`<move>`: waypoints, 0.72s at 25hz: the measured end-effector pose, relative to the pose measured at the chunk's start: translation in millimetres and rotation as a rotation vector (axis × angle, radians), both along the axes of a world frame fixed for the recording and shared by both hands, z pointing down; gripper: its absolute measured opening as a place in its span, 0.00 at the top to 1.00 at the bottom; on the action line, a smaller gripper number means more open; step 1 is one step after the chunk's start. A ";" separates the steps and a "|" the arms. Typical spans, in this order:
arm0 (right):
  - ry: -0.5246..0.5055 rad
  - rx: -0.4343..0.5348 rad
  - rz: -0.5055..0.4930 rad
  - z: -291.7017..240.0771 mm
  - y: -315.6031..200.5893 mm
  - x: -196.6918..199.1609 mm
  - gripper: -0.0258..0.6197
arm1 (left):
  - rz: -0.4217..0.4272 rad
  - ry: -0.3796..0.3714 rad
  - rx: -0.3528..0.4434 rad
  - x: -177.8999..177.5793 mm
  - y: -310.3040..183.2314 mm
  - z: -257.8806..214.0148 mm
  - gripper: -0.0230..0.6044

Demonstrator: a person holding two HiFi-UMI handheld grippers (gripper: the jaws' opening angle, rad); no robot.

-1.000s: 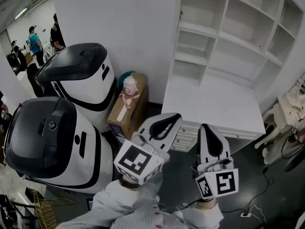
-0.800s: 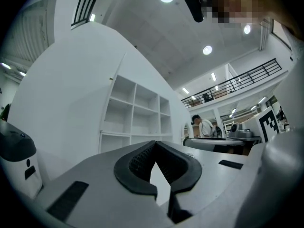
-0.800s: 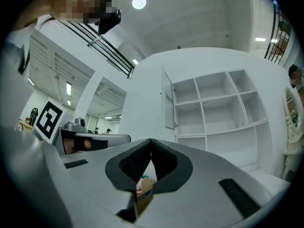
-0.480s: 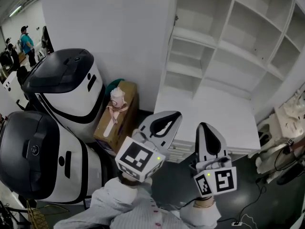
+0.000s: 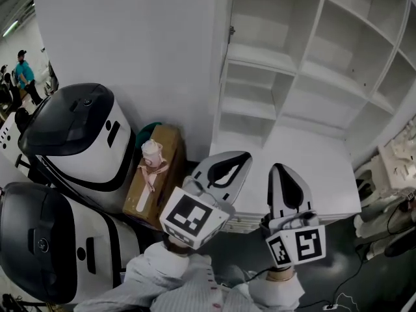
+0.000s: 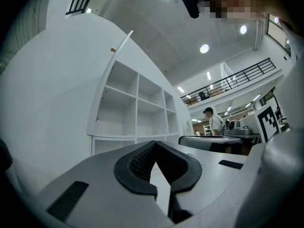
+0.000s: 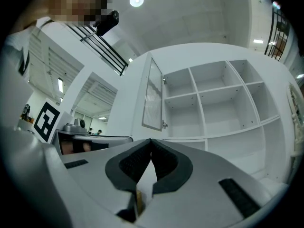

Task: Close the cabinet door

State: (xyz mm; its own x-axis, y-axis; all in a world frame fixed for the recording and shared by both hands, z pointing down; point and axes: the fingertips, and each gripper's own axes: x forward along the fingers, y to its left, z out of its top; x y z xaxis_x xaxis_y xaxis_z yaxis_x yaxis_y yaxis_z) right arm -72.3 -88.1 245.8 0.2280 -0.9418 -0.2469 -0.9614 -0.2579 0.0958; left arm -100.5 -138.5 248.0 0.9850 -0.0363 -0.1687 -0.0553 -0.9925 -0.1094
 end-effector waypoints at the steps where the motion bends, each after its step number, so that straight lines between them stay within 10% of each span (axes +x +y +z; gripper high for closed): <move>1: -0.001 -0.001 0.001 1.0 -4.9 4.3 0.94 | 0.001 0.000 -0.002 4.7 -4.5 1.1 0.95; 18: -0.015 -0.009 -0.107 6.6 -58.9 134.3 0.94 | -0.121 -0.019 0.004 129.0 -56.7 9.1 0.95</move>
State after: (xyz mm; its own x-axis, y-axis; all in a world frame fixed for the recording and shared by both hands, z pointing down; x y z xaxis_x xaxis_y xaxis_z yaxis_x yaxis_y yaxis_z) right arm 62.0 -147.0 252.4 0.1297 -0.9631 -0.2360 -0.9848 -0.1528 0.0825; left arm 28.5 -195.2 257.1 0.9764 -0.1549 -0.1505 -0.1730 -0.9781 -0.1157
